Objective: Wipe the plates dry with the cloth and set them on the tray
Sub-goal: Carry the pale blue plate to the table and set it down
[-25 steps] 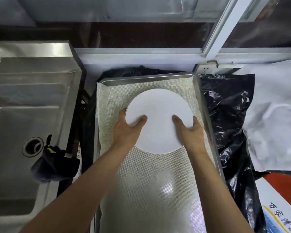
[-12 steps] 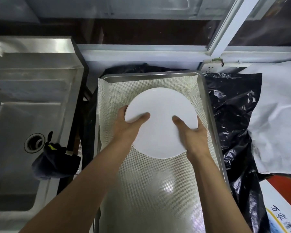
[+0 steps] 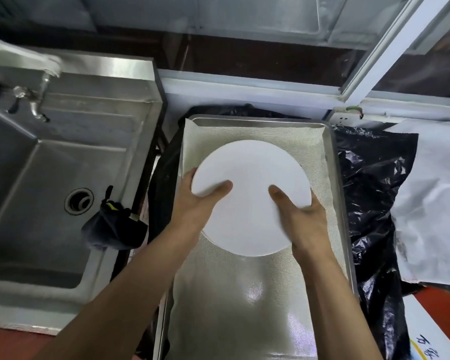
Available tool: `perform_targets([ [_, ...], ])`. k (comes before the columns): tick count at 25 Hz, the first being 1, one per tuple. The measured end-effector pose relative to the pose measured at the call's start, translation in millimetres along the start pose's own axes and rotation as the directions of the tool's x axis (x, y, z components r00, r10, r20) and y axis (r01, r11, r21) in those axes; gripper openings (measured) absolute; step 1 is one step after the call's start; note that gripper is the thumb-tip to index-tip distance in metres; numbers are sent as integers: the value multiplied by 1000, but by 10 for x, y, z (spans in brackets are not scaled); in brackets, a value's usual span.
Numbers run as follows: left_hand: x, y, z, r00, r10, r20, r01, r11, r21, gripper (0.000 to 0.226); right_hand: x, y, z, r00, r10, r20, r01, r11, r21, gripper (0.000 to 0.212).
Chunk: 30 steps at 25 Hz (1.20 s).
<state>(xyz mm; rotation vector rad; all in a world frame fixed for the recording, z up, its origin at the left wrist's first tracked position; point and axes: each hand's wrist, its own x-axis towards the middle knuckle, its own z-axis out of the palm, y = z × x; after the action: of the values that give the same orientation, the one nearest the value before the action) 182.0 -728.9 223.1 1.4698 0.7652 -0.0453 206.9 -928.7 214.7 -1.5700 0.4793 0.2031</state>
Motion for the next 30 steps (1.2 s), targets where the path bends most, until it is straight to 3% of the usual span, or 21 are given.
perform_targets([
  [8,-482,165,-859,976,-3,-216,-26,991,-133,72,-475,-283,652,971,-35,236,42,999,-24,30],
  [14,-1016,125,-1797,910,-34,-413,-72,969,-237,64,-1126,-349,1395,898,-33,439,78,993,-85,28],
  [24,-2315,-493,-3619,727,-137,-672,-153,923,-353,67,-2893,13,2610,679,30,734,188,959,-213,29],
  [30,-3350,-1165,-4614,578,-233,-782,-208,884,-418,63,-4201,563,3142,523,84,848,276,925,-262,31],
])
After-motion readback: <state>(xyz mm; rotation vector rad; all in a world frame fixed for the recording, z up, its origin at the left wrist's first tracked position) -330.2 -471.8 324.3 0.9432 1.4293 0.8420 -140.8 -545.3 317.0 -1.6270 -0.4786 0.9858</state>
